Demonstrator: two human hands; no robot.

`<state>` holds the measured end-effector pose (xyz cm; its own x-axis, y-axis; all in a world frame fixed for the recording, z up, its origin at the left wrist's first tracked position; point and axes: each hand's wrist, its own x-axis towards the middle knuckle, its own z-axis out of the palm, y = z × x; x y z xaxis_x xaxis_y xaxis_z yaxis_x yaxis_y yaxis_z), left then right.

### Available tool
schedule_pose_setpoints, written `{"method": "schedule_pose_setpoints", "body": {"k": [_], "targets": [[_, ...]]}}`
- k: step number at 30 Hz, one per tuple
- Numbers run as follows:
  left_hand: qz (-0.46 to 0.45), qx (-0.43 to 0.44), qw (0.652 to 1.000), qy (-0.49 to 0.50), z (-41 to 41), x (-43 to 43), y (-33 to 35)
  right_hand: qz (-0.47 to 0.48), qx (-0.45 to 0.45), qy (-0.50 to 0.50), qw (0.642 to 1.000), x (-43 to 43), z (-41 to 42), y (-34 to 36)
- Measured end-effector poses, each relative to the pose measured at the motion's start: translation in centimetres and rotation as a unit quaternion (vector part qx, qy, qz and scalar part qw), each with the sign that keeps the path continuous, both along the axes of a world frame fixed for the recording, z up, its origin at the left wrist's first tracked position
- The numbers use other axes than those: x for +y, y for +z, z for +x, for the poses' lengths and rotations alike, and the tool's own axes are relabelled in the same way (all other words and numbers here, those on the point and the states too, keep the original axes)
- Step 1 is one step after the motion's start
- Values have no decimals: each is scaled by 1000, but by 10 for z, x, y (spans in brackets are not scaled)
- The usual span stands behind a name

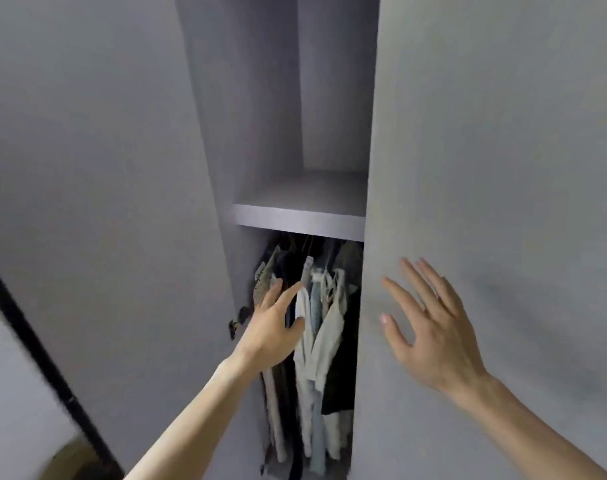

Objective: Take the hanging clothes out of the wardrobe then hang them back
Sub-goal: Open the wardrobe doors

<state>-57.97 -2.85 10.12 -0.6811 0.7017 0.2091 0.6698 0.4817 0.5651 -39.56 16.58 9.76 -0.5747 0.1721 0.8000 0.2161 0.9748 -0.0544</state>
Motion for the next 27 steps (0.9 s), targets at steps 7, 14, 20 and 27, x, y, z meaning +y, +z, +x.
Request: {"method": "schedule_pose_setpoints", "body": {"k": [7,14,20,27], "targets": [[182,-184,965,-42,28,143,19,90,1,-199,976,101,25,16],[190,-222,956,4,37,172,11,202,60,-286,935,161,-2,-27],[261,-239,934,39,56,176,1,190,94,-252,944,162,-5,-31],[286,-229,929,48,90,125,-5,106,79,-165,977,129,16,-35]]}}
